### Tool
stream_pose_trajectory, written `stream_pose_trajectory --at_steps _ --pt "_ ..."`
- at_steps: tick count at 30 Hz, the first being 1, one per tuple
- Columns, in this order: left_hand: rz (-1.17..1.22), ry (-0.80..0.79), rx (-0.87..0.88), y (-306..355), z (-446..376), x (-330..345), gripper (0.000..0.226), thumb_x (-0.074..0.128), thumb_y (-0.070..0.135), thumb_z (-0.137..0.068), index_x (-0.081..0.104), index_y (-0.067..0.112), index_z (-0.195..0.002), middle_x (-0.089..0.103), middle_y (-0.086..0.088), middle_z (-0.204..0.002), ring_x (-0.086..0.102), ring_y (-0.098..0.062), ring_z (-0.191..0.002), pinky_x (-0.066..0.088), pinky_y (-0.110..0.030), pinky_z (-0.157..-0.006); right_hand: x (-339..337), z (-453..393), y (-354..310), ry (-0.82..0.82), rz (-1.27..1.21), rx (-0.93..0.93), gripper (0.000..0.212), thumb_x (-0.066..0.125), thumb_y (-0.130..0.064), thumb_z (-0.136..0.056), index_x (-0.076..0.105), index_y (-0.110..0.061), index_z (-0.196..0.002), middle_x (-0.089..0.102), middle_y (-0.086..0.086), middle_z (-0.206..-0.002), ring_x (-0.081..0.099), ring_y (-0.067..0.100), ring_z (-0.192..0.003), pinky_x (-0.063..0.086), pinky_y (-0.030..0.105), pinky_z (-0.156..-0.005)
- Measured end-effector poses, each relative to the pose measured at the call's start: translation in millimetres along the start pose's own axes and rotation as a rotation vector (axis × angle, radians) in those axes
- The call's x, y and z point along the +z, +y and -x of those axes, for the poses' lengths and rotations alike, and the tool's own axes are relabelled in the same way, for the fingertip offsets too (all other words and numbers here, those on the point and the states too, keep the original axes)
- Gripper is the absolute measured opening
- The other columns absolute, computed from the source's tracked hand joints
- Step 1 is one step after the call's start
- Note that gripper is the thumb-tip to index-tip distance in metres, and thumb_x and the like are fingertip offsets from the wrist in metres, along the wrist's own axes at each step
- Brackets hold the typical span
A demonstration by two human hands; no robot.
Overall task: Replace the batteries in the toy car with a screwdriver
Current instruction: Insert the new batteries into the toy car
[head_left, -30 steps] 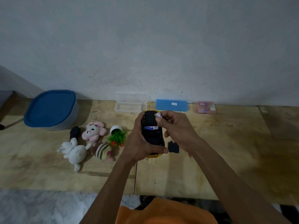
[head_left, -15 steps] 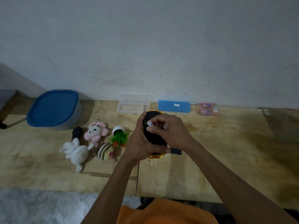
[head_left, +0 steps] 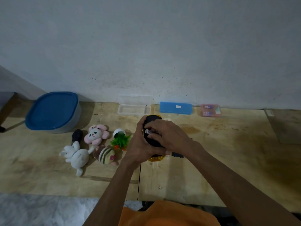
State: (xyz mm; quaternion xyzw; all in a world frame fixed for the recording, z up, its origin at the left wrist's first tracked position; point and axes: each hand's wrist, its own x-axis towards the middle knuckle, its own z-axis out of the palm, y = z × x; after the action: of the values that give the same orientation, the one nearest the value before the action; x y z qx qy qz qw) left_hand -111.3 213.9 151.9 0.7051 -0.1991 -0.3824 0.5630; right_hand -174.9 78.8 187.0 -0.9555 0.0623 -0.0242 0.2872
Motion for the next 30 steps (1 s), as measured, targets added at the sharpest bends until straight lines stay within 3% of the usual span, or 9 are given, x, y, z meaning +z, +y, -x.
stream_pose_trajectory --at_steps 2,7,9,15,19,22,24,30 --pt "0.022 -0.001 -0.006 -2.0 -1.3 -1.0 0.145 0.104 0.021 -0.032 0.025 0.048 -0.150 0.062 0.021 -0.129 0.064 -0.013 -0.120 0.056 -0.052 -0.095 0.9 -0.8 2.1 0.003 0.086 -0.041 0.031 0.053 -0.027 -0.099 0.056 -0.026 -0.130 0.060 -0.001 -0.113 0.055 0.015 -0.098 0.050 0.034 -0.075" --pt "0.095 -0.019 -0.013 2.1 -6.2 0.7 0.139 0.097 -0.008 -0.044 0.024 0.038 -0.153 0.059 0.011 -0.133 0.067 -0.007 -0.112 0.059 -0.045 -0.093 0.7 -4.7 14.9 -0.034 0.152 -0.148 0.024 0.056 -0.024 -0.099 0.070 -0.018 -0.118 0.063 0.005 -0.104 0.060 0.021 -0.096 0.053 0.040 -0.070" --pt "0.098 -0.021 -0.027 1.3 -8.0 2.6 0.140 0.098 -0.007 -0.043 0.025 0.038 -0.154 0.059 0.013 -0.132 0.066 -0.008 -0.114 0.058 -0.046 -0.094 2.9 -6.4 20.9 -0.035 0.162 -0.184 0.023 0.060 -0.022 -0.096 0.074 -0.015 -0.112 0.065 0.006 -0.098 0.060 0.019 -0.090 0.054 0.040 -0.067" --pt "0.114 -0.006 -0.041 -6.4 -10.1 6.2 0.143 0.102 0.010 -0.031 0.031 0.041 -0.151 0.061 0.009 -0.134 0.063 -0.018 -0.122 0.055 -0.052 -0.098 -0.6 -14.0 29.8 -0.161 0.020 -0.097 0.023 0.060 -0.023 -0.096 0.075 -0.019 -0.113 0.063 0.007 -0.099 0.058 0.020 -0.087 0.049 0.042 -0.077" --pt "0.140 0.003 -0.028 -10.6 -6.5 4.1 0.137 0.102 0.005 -0.034 0.036 0.035 -0.149 0.060 0.003 -0.136 0.065 -0.022 -0.120 0.057 -0.054 -0.094 3.0 -13.4 32.1 -0.158 -0.069 -0.085 0.018 0.068 -0.019 -0.092 0.079 -0.015 -0.105 0.067 0.007 -0.097 0.060 0.019 -0.084 0.046 0.030 -0.074" --pt "0.151 0.008 -0.017 -13.8 -2.6 3.0 0.129 0.098 -0.006 -0.039 0.038 0.034 -0.147 0.064 0.014 -0.129 0.065 -0.019 -0.119 0.060 -0.046 -0.089 6.2 -11.9 33.8 -0.146 -0.116 -0.081 0.016 0.072 -0.016 -0.088 0.079 -0.013 -0.102 0.071 0.006 -0.095 0.062 0.015 -0.084 0.040 0.017 -0.070" --pt "0.158 0.005 -0.007 -14.7 -0.3 2.3 0.128 0.093 -0.015 -0.043 0.037 0.033 -0.147 0.065 0.019 -0.124 0.066 -0.015 -0.117 0.061 -0.039 -0.086 8.8 -9.5 34.8 -0.094 -0.145 -0.069 0.014 0.076 -0.014 -0.084 0.080 -0.012 -0.097 0.074 0.006 -0.093 0.062 0.015 -0.083 0.041 0.014 -0.070" --pt "0.175 0.034 -0.003 -24.3 5.2 -0.8 0.130 0.092 -0.015 -0.043 0.033 0.029 -0.150 0.054 0.009 -0.139 0.064 -0.015 -0.118 0.061 -0.037 -0.082 21.3 -0.5 29.9 0.010 -0.339 0.086 0.010 0.081 -0.015 -0.079 0.080 -0.013 -0.088 0.071 -0.007 -0.078 0.059 0.002 -0.070 0.045 0.011 -0.067"
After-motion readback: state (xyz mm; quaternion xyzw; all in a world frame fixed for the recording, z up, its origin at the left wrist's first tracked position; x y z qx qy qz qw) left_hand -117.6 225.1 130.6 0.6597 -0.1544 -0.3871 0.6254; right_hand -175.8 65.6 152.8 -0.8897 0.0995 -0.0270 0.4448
